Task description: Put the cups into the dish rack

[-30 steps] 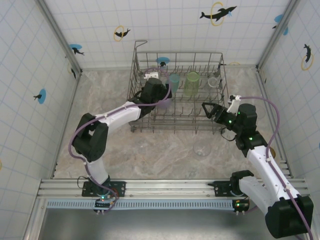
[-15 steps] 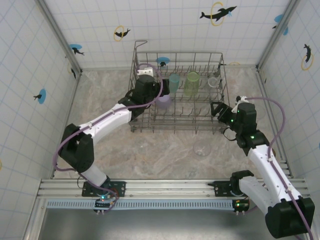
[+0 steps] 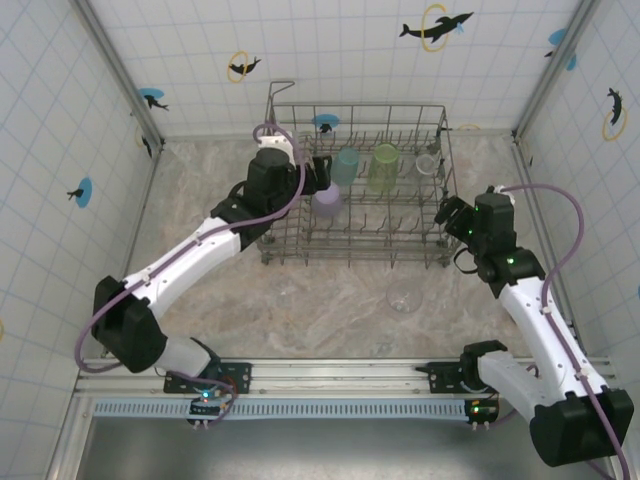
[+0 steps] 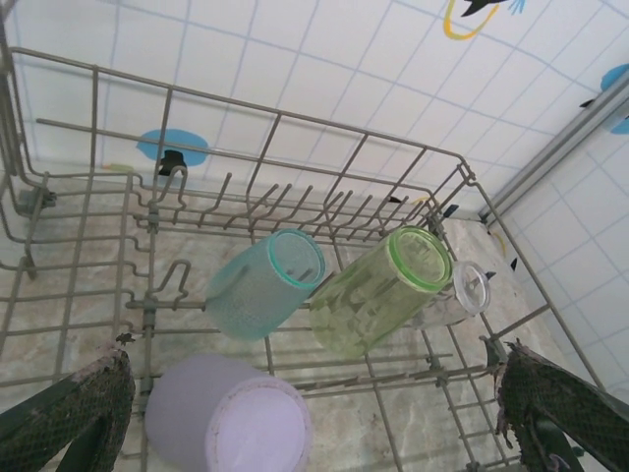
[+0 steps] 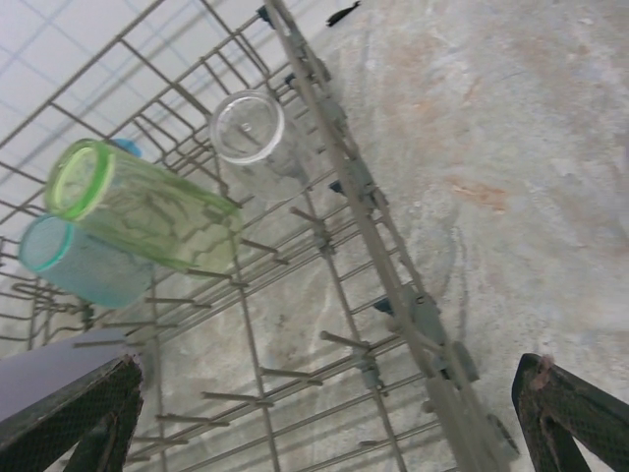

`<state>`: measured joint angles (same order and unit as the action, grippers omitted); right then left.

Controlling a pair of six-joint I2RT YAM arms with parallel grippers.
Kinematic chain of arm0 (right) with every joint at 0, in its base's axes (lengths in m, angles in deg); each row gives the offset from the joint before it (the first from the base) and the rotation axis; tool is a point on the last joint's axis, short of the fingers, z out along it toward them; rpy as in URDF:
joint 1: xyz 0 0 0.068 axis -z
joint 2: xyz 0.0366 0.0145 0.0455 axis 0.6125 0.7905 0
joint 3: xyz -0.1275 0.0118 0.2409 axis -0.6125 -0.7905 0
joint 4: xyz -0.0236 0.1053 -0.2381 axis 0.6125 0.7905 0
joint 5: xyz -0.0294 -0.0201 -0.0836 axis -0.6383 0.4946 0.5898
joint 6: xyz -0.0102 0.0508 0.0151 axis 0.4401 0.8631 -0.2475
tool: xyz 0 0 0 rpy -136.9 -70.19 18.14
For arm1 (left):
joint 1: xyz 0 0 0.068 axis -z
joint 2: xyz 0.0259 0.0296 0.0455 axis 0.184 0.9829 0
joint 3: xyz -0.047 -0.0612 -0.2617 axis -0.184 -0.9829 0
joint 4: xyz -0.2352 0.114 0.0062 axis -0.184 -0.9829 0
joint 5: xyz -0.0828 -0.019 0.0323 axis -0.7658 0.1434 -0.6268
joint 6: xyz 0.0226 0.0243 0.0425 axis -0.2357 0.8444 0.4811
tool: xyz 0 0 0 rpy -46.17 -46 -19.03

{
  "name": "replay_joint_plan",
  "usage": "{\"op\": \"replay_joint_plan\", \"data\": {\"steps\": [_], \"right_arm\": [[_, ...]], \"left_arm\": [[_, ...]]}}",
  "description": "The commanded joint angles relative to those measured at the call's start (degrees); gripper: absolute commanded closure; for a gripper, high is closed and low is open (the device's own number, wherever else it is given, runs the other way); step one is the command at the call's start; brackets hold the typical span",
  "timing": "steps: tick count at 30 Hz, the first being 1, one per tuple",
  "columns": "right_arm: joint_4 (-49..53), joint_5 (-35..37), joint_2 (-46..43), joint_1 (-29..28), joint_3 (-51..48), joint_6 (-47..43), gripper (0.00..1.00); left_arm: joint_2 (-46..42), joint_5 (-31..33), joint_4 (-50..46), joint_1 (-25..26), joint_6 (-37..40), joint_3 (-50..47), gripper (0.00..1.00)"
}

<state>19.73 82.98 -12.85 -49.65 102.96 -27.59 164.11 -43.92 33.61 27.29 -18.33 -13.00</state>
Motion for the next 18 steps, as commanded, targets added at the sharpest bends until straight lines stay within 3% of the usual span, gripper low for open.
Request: {"op": "replay_joint_plan", "data": {"steps": [1,9,18], "right_arm": [[5.4,4.1,0.9,0.2,3.6,0.1,0.00],[10.3,9.9,0.7,0.3,6.2,-0.2,0.00],[17.7,13.9,3.6,0.8,10.7,-1.2,0.00]], "left_arm": [[-4.1,0.4,-1.9,0.3,2.9,-2.1,0.03],[-7.5,4.4,-4.3,0.1,5.8,-6.0,0.03],[-8.6,1.5,-5.2,-0.1,5.9,-10.9,0.03]]}}
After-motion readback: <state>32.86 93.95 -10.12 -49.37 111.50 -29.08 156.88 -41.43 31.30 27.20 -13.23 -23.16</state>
